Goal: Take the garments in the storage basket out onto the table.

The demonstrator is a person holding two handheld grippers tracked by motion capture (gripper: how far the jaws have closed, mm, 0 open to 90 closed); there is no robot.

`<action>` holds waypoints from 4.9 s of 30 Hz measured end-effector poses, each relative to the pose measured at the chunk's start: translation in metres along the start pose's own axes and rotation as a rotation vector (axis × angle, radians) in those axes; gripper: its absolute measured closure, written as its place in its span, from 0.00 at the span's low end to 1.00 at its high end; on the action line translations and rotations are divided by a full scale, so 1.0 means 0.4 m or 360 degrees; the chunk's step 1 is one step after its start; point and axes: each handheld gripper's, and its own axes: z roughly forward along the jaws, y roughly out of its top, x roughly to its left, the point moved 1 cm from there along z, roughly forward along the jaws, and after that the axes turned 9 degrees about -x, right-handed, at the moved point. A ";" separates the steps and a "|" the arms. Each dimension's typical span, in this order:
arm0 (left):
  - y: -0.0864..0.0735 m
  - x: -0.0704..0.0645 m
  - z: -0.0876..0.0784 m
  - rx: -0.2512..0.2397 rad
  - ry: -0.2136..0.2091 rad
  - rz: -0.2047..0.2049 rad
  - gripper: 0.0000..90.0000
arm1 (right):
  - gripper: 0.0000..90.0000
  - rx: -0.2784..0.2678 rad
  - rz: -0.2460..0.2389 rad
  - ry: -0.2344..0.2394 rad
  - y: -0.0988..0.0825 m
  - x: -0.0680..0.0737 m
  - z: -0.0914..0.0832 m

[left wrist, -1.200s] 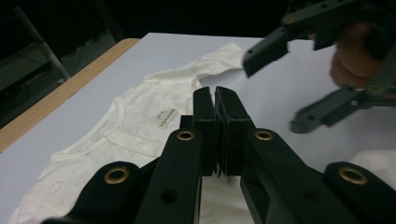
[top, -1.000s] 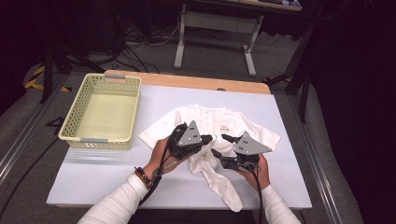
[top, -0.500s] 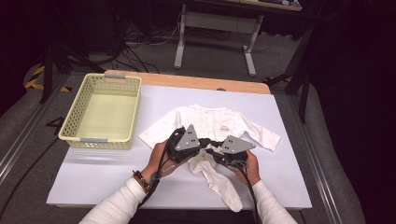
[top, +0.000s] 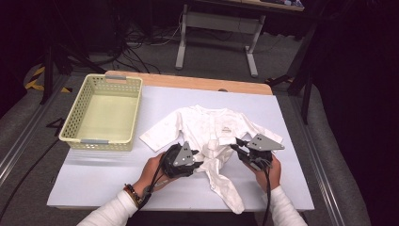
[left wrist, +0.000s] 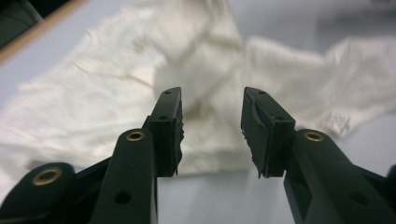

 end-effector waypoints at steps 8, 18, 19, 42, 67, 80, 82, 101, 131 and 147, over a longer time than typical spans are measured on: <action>-0.023 -0.018 0.070 0.0174 -0.0068 0.0017 0.59 | 0.84 0.0089 0.0167 -0.0086 -0.062 -0.042 -0.071; -0.030 -0.022 0.083 0.0224 -0.0067 0.0037 0.89 | 0.78 0.0244 0.0291 -0.0094 -0.141 -0.055 -0.129; -0.030 -0.023 0.083 0.0228 -0.0049 0.0046 0.96 | 0.77 0.0264 0.0305 -0.0095 -0.146 -0.054 -0.133; -0.025 0.086 -0.033 0.0120 0.0274 0.0036 0.97 | 0.43 0.0273 0.0223 0.0004 -0.142 -0.011 -0.151; -0.003 0.021 -0.096 -0.0025 0.0154 -0.0170 0.71 | 0.59 0.0308 0.0027 0.0301 -0.112 0.079 -0.103; -0.066 -0.018 0.004 0.0189 0.0050 -0.0337 0.54 | 0.55 0.0438 -0.0071 0.0314 -0.132 0.125 -0.062; -0.066 -0.018 0.013 0.0230 0.0052 -0.0335 0.53 | 0.62 0.0437 -0.0056 0.0298 -0.134 0.121 -0.062; -0.013 0.034 -0.127 -0.0083 0.0023 -0.0364 0.98 | 0.86 0.0229 -0.0149 0.0268 -0.070 0.115 -0.164; -0.039 0.055 -0.278 -0.0168 0.0281 -0.0360 0.86 | 0.59 0.0130 -0.0187 0.0353 -0.049 0.186 -0.202; -0.040 -0.113 -0.140 0.0090 -0.0133 -0.0065 0.76 | 0.52 0.0196 -0.0083 0.0375 -0.042 0.209 -0.084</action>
